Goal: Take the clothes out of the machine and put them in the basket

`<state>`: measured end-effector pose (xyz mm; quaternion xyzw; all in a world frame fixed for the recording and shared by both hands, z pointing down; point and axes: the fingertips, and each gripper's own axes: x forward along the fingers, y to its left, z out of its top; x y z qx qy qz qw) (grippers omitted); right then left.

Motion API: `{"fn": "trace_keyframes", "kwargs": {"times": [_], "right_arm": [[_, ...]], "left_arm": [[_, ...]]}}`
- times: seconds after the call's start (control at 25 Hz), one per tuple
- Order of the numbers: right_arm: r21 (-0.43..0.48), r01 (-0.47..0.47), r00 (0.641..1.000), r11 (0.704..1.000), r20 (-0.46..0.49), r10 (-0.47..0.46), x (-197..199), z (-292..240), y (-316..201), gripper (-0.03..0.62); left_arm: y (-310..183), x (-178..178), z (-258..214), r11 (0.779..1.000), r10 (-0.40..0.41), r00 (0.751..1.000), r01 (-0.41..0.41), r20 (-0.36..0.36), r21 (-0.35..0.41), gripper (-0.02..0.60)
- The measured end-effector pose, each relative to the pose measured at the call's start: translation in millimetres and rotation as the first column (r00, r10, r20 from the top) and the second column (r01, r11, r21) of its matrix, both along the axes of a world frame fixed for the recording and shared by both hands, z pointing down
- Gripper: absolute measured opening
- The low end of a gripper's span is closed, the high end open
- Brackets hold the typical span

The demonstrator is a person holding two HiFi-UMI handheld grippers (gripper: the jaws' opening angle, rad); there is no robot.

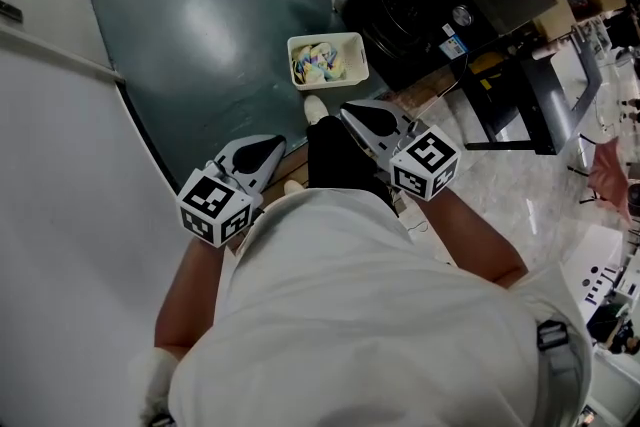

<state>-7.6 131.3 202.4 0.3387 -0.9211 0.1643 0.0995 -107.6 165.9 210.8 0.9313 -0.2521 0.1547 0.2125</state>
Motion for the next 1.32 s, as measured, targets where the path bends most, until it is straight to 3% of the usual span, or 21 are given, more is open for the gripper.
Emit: {"fn": "trace_keyframes", "kwargs": {"times": [1.32], "right_arm": [[0.005,0.007,1.0,1.0,-0.003,-0.007,-1.2,11.2,18.8,0.005]], "left_arm": [[6.0,-2.5,18.1,1.0,-0.029,1.0,0.029,-0.003,-0.01,-0.003]]}}
